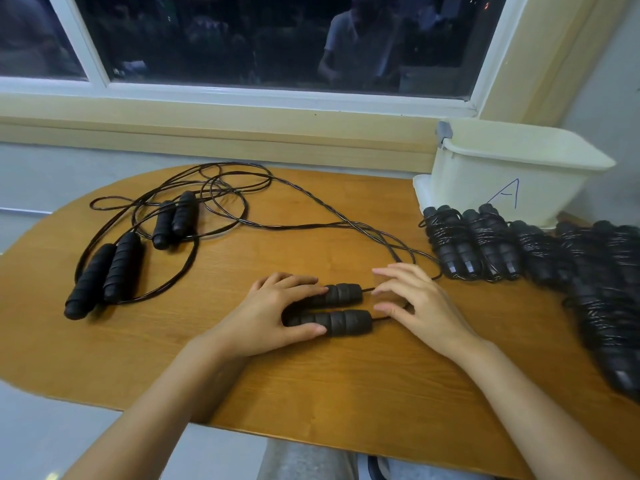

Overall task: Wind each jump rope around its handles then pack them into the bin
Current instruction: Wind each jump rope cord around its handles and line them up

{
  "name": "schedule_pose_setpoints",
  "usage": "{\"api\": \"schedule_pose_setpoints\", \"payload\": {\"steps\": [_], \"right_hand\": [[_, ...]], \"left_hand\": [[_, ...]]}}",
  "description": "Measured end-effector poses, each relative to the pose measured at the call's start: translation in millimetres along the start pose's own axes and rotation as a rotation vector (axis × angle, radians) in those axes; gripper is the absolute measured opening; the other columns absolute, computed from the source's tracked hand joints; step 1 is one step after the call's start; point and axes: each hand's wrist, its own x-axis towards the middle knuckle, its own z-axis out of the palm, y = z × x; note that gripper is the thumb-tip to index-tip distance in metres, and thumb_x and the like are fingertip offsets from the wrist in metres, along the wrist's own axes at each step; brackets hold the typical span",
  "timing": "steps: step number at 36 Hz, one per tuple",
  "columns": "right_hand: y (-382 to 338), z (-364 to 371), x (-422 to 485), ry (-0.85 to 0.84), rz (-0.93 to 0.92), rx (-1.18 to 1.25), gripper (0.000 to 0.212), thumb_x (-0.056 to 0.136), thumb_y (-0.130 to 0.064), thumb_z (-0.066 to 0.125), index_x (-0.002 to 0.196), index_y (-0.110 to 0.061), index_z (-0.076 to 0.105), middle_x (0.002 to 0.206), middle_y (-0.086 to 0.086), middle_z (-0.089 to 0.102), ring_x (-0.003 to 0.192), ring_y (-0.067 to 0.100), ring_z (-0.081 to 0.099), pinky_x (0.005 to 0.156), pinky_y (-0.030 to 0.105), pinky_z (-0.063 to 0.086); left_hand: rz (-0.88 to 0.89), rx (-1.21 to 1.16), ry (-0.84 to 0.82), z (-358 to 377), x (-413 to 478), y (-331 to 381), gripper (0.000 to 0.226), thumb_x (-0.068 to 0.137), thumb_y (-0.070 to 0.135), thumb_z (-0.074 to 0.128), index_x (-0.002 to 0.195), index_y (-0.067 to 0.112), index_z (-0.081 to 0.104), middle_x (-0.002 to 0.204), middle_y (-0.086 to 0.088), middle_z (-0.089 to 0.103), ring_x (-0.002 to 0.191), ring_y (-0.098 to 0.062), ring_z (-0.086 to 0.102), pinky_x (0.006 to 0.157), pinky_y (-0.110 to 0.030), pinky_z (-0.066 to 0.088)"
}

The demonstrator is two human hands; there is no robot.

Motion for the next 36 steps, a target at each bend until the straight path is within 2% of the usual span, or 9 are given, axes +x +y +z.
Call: {"api": "schedule_pose_setpoints", "payload": {"steps": [3, 5, 10, 13, 17, 23, 27, 33, 36], "right_hand": [[2.9, -5.8, 14.2, 0.096, 0.005, -0.07, 0.021, 0.092, -0.037, 0.062, 0.106, -0.025, 0.072, 0.129, -0.014, 0.06, 0.125, 0.001, 0.041, 0.094, 0.029, 0.038], [3.6, -9.8, 30.8, 0.134, 0.026, -0.156, 0.019, 0.093, -0.031, 0.065, 0.107, -0.021, 0.073, 0.121, -0.01, 0.064, 0.119, 0.005, 0.045, 0.088, 0.029, 0.042], [8.8, -12.5, 82.2, 0.055, 0.16, -0.34, 0.029, 0.098, -0.034, 0.057, 0.122, -0.022, 0.067, 0.123, -0.008, 0.063, 0.116, 0.015, 0.046, 0.083, 0.03, 0.042], [12.4, -5.1, 105.8, -0.039, 0.198, -0.427, 0.036, 0.099, -0.039, 0.055, 0.131, -0.024, 0.061, 0.128, -0.007, 0.059, 0.118, 0.016, 0.043, 0.087, 0.031, 0.043], [19.2, 8.5, 124.9, -0.088, 0.246, -0.513, 0.038, 0.097, -0.045, 0.055, 0.128, -0.024, 0.061, 0.124, -0.005, 0.059, 0.117, 0.018, 0.044, 0.086, 0.031, 0.044], [28.1, 14.7, 137.3, -0.067, 0.246, -0.49, 0.023, 0.102, -0.031, 0.05, 0.118, -0.021, 0.064, 0.117, -0.003, 0.061, 0.113, 0.018, 0.045, 0.087, 0.033, 0.044], [26.2, 7.5, 140.6, 0.025, 0.268, -0.356, 0.021, 0.102, -0.03, 0.051, 0.116, -0.02, 0.062, 0.11, -0.005, 0.064, 0.106, 0.015, 0.05, 0.086, 0.032, 0.045], [17.6, 1.4, 141.2, 0.126, 0.305, -0.233, 0.021, 0.102, -0.026, 0.051, 0.118, -0.015, 0.058, 0.107, -0.002, 0.063, 0.098, 0.015, 0.057, 0.073, 0.026, 0.044], [17.4, -1.6, 142.2, 0.163, 0.351, -0.144, 0.02, 0.102, -0.022, 0.051, 0.118, -0.012, 0.056, 0.11, 0.001, 0.063, 0.095, 0.017, 0.06, 0.073, 0.028, 0.048]], "left_hand": [[-0.035, -0.071, 0.011, -9.8, 13.9, 4.2, 0.064, 0.084, 0.076, 0.04, 0.137, 0.041, 0.05, 0.145, 0.018, 0.044, 0.135, -0.004, 0.035, 0.113, -0.042, 0.032], [-0.056, -0.05, 0.047, -18.9, 31.5, 7.0, 0.057, 0.088, 0.065, 0.043, 0.133, 0.032, 0.056, 0.141, 0.011, 0.052, 0.132, -0.008, 0.042, 0.112, -0.041, 0.037], [-0.157, 0.045, 0.189, -24.3, 94.9, -9.1, 0.035, 0.097, 0.031, 0.058, 0.13, 0.02, 0.061, 0.135, 0.0, 0.058, 0.128, -0.018, 0.049, 0.109, -0.036, 0.04], [-0.218, 0.115, 0.233, -19.3, 130.6, -23.1, 0.039, 0.098, 0.026, 0.056, 0.135, 0.016, 0.056, 0.137, -0.004, 0.056, 0.127, -0.025, 0.047, 0.107, -0.041, 0.041], [-0.298, 0.159, 0.197, -14.2, 159.9, -37.9, 0.046, 0.097, 0.024, 0.059, 0.142, 0.016, 0.049, 0.143, -0.005, 0.05, 0.131, -0.027, 0.042, 0.109, -0.043, 0.037], [-0.246, 0.234, 0.2, -15.6, 167.5, -53.6, 0.03, 0.1, 0.017, 0.053, 0.127, 0.022, 0.062, 0.123, -0.001, 0.057, 0.119, -0.024, 0.046, 0.093, -0.038, 0.035], [-0.209, 0.329, 0.201, -25.8, 158.5, -66.2, 0.029, 0.101, 0.012, 0.049, 0.121, 0.025, 0.064, 0.119, 0.001, 0.06, 0.114, -0.023, 0.048, 0.094, -0.038, 0.034], [-0.163, 0.538, 0.192, -50.2, 139.4, -73.6, 0.024, 0.098, 0.035, 0.054, 0.119, 0.03, 0.064, 0.118, 0.009, 0.061, 0.114, -0.019, 0.043, 0.096, -0.038, 0.03], [-0.198, 0.595, 0.177, -60.2, 129.4, -78.6, 0.027, 0.098, 0.036, 0.052, 0.122, 0.027, 0.062, 0.117, 0.007, 0.062, 0.112, -0.018, 0.048, 0.096, -0.036, 0.033]]}}
